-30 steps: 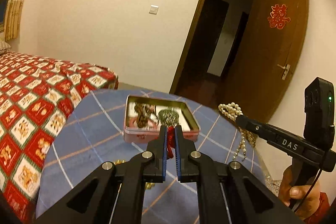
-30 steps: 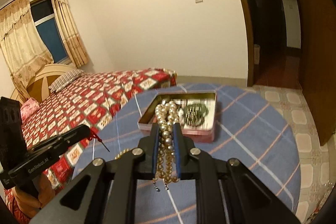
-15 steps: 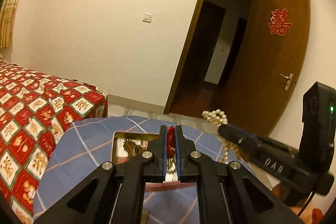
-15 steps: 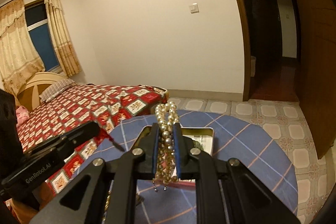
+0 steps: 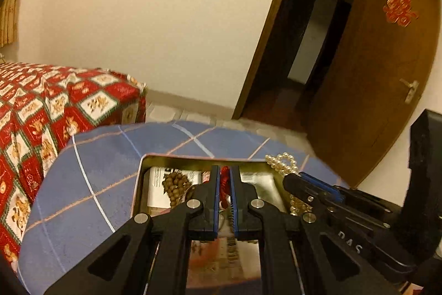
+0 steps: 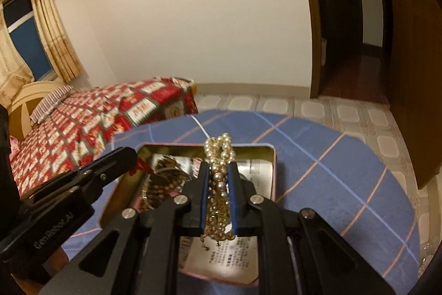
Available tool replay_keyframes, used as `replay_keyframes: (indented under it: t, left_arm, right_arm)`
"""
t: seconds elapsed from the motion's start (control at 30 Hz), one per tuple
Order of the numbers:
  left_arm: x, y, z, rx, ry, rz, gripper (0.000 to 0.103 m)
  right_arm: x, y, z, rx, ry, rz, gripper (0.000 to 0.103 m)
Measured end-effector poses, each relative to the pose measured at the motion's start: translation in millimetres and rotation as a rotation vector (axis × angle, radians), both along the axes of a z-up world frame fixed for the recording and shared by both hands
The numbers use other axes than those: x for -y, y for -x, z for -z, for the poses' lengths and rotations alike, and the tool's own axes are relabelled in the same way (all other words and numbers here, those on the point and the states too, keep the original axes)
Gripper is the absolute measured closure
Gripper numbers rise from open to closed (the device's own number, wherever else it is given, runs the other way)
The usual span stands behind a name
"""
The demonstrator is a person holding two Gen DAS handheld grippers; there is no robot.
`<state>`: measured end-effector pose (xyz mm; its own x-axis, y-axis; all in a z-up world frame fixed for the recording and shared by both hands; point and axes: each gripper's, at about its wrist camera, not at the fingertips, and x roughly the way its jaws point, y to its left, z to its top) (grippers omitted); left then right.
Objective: Organize jewelry
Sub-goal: 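Carry the pearl strand and red tassel over the pink tin with both grippers, then open both grippers to release the pearls and tassel into the tin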
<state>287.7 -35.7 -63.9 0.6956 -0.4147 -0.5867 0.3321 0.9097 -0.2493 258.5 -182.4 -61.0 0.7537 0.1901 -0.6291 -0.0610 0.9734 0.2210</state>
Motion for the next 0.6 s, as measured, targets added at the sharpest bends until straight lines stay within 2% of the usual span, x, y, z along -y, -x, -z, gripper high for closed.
replay_keyframes:
  t: [0.23,0.27,0.3,0.33,0.37,0.47,0.6]
  left_arm:
    - [7.2,-19.4,29.3,-0.082,-0.094,-0.047,0.097]
    - [8.0,-20.4,31.8,-0.095,-0.110,-0.057,0.097]
    - [9.2,-21.6,34.2,-0.110,-0.128,-0.063,0.096]
    - [10.5,-21.9,35.9,-0.125,-0.144,-0.071,0.094]
    - [10.8,-21.8,36.5,-0.140,-0.156,-0.080,0.092]
    - [10.1,-18.7,31.7,-0.172,-0.147,-0.083,0.075]
    - [8.5,-6.2,16.2,-0.132,-0.149,-0.118,0.035]
  right_arm:
    - [5.2,-12.6,18.6,-0.060,-0.006,-0.010,0.083]
    - [5.4,-11.9,18.8,-0.064,-0.004,-0.009,0.072]
    - [4.6,-11.8,19.2,-0.069,-0.008,-0.012,0.052]
    - [6.5,-7.8,16.7,-0.065,-0.019,-0.012,0.042]
    - [7.2,-6.3,15.0,-0.054,-0.022,-0.007,0.037]
    - [11.1,1.7,4.0,-0.019,-0.026,0.002,0.037]
    - [16.0,17.8,-11.5,0.005,-0.035,0.020,0.037]
